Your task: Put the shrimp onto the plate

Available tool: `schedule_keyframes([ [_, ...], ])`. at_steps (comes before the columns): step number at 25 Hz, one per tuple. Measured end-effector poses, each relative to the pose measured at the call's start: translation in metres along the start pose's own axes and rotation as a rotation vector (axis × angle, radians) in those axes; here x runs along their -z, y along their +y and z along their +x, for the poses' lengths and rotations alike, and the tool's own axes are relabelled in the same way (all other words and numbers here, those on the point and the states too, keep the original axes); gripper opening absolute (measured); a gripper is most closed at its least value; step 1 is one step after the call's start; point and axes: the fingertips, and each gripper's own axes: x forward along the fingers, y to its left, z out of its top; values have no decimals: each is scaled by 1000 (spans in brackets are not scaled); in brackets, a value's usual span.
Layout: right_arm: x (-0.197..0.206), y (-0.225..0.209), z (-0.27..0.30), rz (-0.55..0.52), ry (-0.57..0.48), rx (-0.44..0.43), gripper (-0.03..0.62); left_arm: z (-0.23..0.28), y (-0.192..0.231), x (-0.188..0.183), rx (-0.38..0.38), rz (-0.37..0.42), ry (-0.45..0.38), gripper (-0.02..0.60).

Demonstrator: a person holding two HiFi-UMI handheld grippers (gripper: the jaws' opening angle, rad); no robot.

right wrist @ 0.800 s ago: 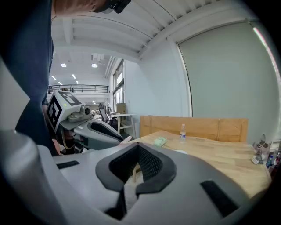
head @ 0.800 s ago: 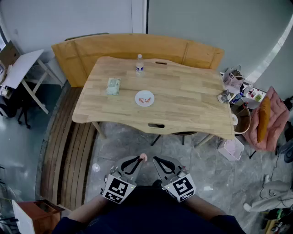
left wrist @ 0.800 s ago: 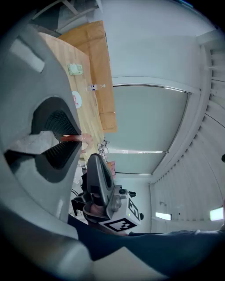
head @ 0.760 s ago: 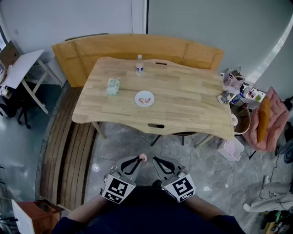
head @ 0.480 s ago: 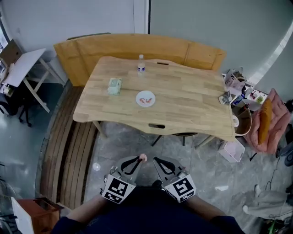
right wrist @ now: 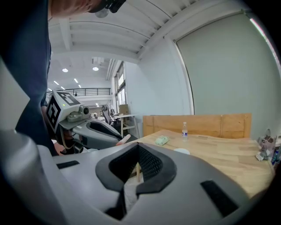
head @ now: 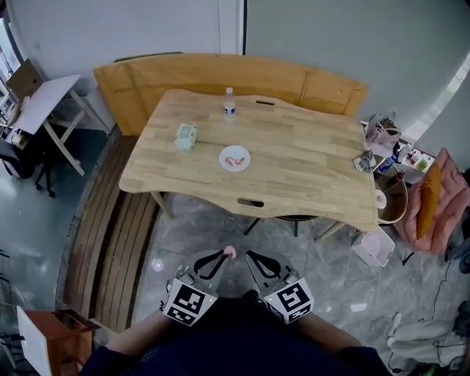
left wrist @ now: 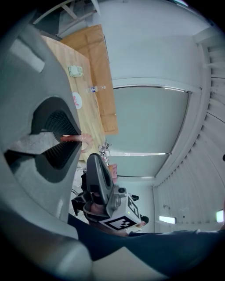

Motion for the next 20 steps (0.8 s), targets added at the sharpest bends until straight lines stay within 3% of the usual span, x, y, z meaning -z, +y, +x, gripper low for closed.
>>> schedule_keyframes([
  [12, 11, -30, -8, -19, -11, -57, 6, 24, 1, 0, -96, -30, 3, 49],
  [20, 4, -67, 29, -32, 1, -39, 6, 65, 48, -10, -86, -3, -15, 49],
])
